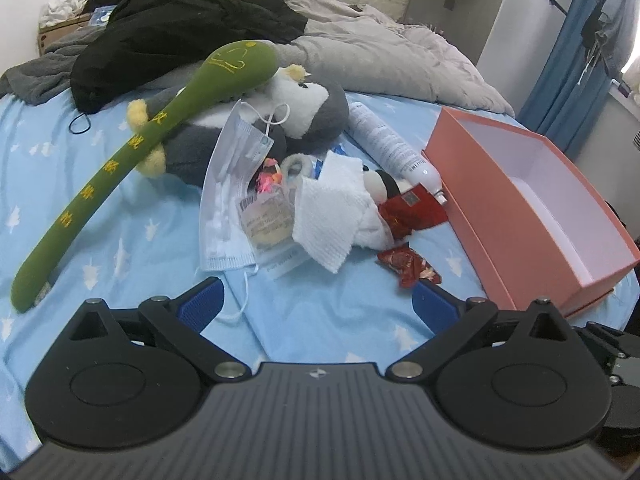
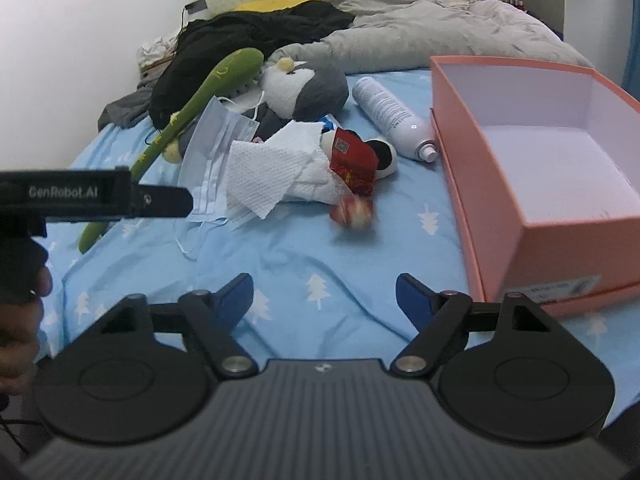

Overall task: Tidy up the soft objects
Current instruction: 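Grasp the white wipe with the left tool while the right tool grasps a red snack packet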

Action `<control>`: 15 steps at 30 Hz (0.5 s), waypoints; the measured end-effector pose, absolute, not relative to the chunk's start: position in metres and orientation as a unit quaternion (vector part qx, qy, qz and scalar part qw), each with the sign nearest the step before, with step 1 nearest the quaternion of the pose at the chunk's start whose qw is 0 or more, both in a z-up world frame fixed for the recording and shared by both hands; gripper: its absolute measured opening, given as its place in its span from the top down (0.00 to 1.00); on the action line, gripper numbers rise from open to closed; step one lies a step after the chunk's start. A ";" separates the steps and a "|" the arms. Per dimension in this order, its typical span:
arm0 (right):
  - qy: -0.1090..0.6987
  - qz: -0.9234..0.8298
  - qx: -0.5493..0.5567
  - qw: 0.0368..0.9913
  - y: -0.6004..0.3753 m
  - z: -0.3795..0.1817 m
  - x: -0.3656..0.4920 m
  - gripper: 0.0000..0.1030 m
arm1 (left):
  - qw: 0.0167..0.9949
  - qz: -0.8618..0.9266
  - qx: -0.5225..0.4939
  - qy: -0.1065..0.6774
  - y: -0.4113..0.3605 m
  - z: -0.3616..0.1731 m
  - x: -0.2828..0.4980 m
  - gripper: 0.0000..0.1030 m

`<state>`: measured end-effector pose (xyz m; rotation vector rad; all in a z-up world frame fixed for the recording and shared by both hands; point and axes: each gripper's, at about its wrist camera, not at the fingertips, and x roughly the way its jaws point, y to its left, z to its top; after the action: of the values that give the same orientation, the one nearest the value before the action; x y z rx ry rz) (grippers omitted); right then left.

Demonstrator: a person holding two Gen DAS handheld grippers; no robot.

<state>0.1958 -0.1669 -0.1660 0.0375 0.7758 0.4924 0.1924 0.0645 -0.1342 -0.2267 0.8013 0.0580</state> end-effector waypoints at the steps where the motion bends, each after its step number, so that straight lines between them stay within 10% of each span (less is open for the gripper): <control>1: 0.375 0.238 0.015 0.896 -0.164 -0.168 0.199 0.25 | 0.915 0.027 -0.108 0.388 0.066 -0.136 0.197 0.02; 15: 0.381 0.217 -0.011 0.899 -0.138 -0.204 0.263 0.34 | 0.909 0.002 -0.128 0.397 0.085 -0.171 0.270 0.16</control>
<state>0.2627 -0.1381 -0.2041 -0.0227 0.7894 0.4496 0.2695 0.0846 -0.1709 -0.2648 0.8194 0.0031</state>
